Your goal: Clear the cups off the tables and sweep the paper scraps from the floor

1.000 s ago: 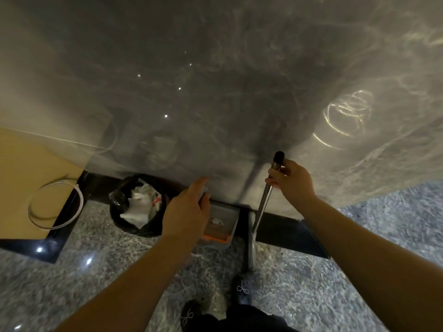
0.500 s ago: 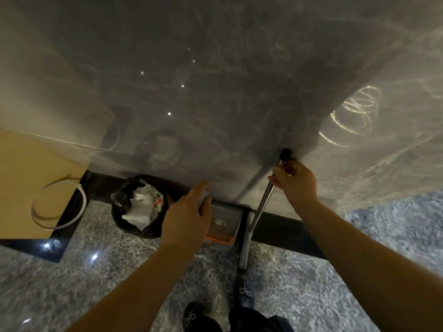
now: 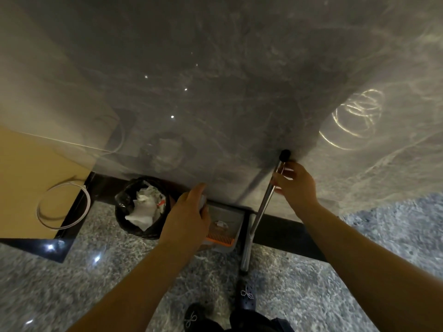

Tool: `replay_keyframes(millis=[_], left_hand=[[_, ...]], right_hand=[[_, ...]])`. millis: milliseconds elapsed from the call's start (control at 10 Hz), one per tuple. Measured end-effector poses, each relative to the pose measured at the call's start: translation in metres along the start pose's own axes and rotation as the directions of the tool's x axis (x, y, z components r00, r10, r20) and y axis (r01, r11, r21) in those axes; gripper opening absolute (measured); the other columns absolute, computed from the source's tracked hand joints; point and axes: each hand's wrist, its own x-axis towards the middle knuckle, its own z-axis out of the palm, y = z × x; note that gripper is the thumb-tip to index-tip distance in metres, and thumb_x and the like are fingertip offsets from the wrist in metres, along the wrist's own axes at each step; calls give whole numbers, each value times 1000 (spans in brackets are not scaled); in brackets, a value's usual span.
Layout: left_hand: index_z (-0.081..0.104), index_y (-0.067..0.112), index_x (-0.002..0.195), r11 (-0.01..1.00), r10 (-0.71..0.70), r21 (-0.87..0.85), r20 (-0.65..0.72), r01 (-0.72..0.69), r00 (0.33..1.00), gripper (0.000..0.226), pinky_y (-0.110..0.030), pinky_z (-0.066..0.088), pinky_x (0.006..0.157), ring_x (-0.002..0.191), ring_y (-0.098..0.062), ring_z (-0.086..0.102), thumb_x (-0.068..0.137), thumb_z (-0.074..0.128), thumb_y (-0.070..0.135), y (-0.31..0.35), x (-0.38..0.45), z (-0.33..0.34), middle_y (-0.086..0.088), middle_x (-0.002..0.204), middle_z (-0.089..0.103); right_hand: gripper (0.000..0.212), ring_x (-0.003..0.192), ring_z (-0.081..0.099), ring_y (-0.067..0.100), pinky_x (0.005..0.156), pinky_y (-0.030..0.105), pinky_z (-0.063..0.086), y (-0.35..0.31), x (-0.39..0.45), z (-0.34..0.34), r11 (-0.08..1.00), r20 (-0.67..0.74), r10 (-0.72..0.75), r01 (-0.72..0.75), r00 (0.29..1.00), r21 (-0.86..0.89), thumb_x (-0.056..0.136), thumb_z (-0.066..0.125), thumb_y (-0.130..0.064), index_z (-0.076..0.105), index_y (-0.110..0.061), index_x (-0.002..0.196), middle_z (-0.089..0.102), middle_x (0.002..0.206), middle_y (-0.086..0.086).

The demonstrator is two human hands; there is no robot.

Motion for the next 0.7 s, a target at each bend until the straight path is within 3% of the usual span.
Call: replay_keyframes(millis=[100, 300, 400, 500, 600, 700], left_hand=[[26, 25, 152, 1000, -13, 0, 84, 13, 996, 60, -31, 43, 90, 120, -29, 51, 98, 53, 20, -2, 4, 0, -11, 142, 44], [14, 28, 155, 997, -65, -22, 115, 68, 991, 70, -26, 42, 82, 117, -29, 53, 98, 54, 24, -2, 1, 0, -10, 147, 38], [13, 30, 154, 996, -81, -38, 106, 85, 991, 72, -28, 46, 79, 113, -28, 55, 97, 56, 28, -5, -2, -1, -8, 148, 38], [17, 25, 154, 996, -77, -50, 71, 80, 995, 74, -37, 50, 89, 118, -30, 53, 94, 59, 38, -8, -4, -4, -10, 146, 41], [26, 19, 152, 999, -31, -31, -29, 30, 999, 72, -46, 45, 102, 126, -30, 47, 93, 55, 50, -4, -12, -18, -9, 144, 45], [32, 18, 150, 1000, -4, 7, -153, 5, 988, 75, -48, 39, 107, 131, -33, 41, 91, 48, 61, -8, -16, -36, -9, 146, 45]], right_hand=[[40, 94, 67, 23, 80, 41, 58, -1, -2, 0, 999, 8, 28, -28, 1000, 16, 87, 69, -17, 53, -16, 123, 63, 117, 6], [55, 86, 62, 12, 79, 42, 58, -3, -9, -2, 999, 37, 23, -22, 999, -30, 83, 74, -20, 45, -23, 129, 57, 125, 4], [70, 115, 55, 24, 90, 47, 53, -4, -15, -5, 993, 42, 14, -9, 999, -114, 81, 76, -26, 37, -21, 138, 48, 137, 6], [79, 124, 48, 29, 102, 47, 45, 0, -24, -10, 980, 11, 22, -19, 1000, -196, 79, 77, -32, 32, -19, 143, 40, 143, 12], [74, 109, 51, 22, 97, 40, 48, -8, -49, -12, 975, -52, -40, 27, 998, -220, 80, 76, -32, 34, -25, 140, 33, 142, 11], [64, 107, 49, 18, 90, 33, 48, -27, -73, -2, 946, -66, -242, 220, 968, -236, 83, 74, -26, 38, -27, 136, 33, 137, 6]])
